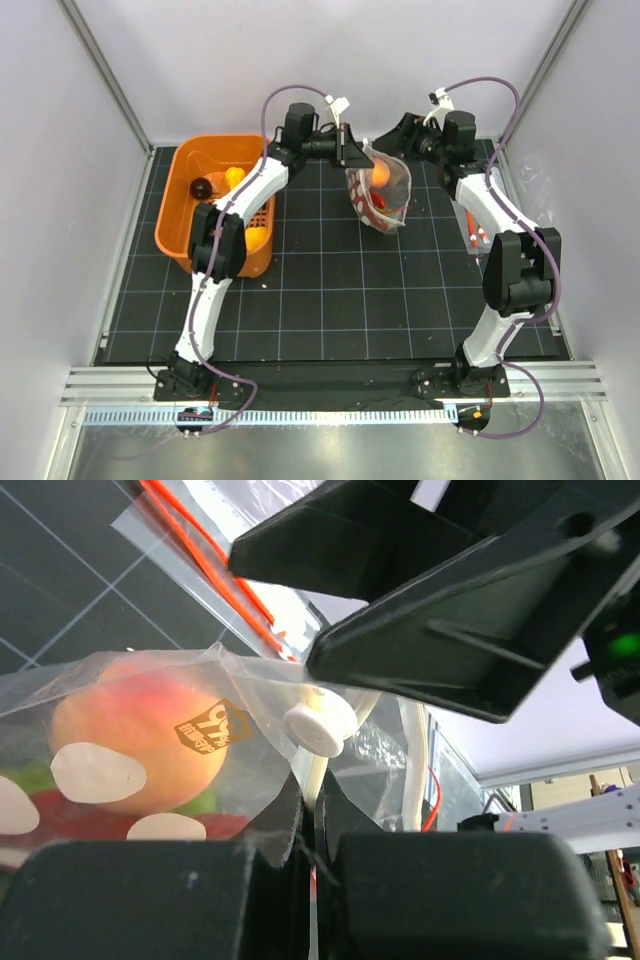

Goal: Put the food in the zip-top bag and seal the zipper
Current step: Adjust the zipper food storage bag at the center of the board.

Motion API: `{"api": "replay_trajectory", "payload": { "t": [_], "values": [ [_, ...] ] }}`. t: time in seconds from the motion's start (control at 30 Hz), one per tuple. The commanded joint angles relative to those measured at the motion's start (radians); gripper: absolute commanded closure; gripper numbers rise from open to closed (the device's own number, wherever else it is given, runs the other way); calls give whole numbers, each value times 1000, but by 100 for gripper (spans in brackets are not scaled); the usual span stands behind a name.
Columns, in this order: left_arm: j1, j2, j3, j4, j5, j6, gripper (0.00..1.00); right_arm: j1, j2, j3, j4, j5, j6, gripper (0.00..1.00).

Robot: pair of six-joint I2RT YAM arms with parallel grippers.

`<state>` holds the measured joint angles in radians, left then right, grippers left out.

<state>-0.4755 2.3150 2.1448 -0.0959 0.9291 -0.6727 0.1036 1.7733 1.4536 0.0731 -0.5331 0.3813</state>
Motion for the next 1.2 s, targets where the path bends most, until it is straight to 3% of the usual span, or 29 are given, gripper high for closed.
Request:
{"api": "replay_trajectory", "payload": {
  "t": [0.0,0.13,0.2,0.33,0.43,0.6,0.7,0.9,0.97,1.1,1.17],
  "values": [
    [2,49,-14,136,36,-53,100,10,-71,-51,195,152,117,25],
    [-3,29,-104,120,-74,5,100,24,-112,-108,263,242,234,23],
    [-12,-5,-106,73,-180,54,100,53,-158,-87,159,310,165,22],
    [-17,-103,-149,-103,-203,42,100,85,-259,-85,-64,462,160,22],
    [-18,-172,-250,-119,-300,35,100,88,-350,-179,-55,414,171,22],
    [-26,-172,-364,-129,-228,21,100,90,-492,-306,-111,429,113,21],
    [-43,-210,-428,-166,-285,83,100,97,-546,-331,-170,398,45,22],
    [-117,-304,-546,-122,-372,90,100,183,-607,-459,-153,466,-8,22],
    [-124,-371,-647,-96,-413,87,100,258,-597,-504,-128,528,-28,21],
    [-126,-501,-882,138,-463,44,100,387,-542,-446,-225,651,-67,22],
    [-126,-540,-957,171,-483,38,100,465,-555,-453,-259,761,-82,22]
  ]
}}
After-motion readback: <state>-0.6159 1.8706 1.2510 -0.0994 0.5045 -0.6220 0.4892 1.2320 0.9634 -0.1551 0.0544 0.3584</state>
